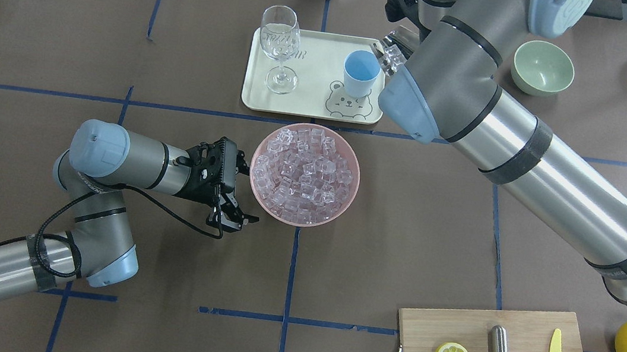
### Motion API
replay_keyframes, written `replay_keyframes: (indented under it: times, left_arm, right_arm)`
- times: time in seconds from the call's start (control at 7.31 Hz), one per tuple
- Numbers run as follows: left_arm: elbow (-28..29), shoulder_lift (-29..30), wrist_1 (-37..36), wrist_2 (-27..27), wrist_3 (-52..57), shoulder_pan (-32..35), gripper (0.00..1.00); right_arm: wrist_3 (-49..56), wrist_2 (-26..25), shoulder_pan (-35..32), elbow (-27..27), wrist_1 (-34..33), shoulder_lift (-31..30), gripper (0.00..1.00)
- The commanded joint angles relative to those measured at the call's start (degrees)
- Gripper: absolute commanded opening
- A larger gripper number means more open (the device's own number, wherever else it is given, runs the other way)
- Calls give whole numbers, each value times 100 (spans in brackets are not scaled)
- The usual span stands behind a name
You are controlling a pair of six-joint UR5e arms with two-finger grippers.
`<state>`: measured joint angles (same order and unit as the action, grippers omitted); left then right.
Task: Put ice in cup with scoop
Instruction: 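Carry the scoop with the right gripper over the light-blue cup on the tray, then tilt the scoop with the right gripper to pour ice into the blue cup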
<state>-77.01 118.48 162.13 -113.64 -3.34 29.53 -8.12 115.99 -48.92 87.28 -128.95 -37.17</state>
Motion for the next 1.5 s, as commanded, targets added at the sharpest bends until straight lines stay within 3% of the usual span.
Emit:
replay_keyframes:
  times: [0.0,0.27,1.37]
  left_arm:
    - [-7,0,3,0,0,0,100]
    - [-7,0,3,0,9,0,100]
    - [-7,-9,3,0,9,9,100]
  right_arm:
    - [12,21,-30,-236,-8,95,0]
    - [283,-15,-4,-553,-25,360,0]
    - [1022,-146,5,-562,-894,517,0]
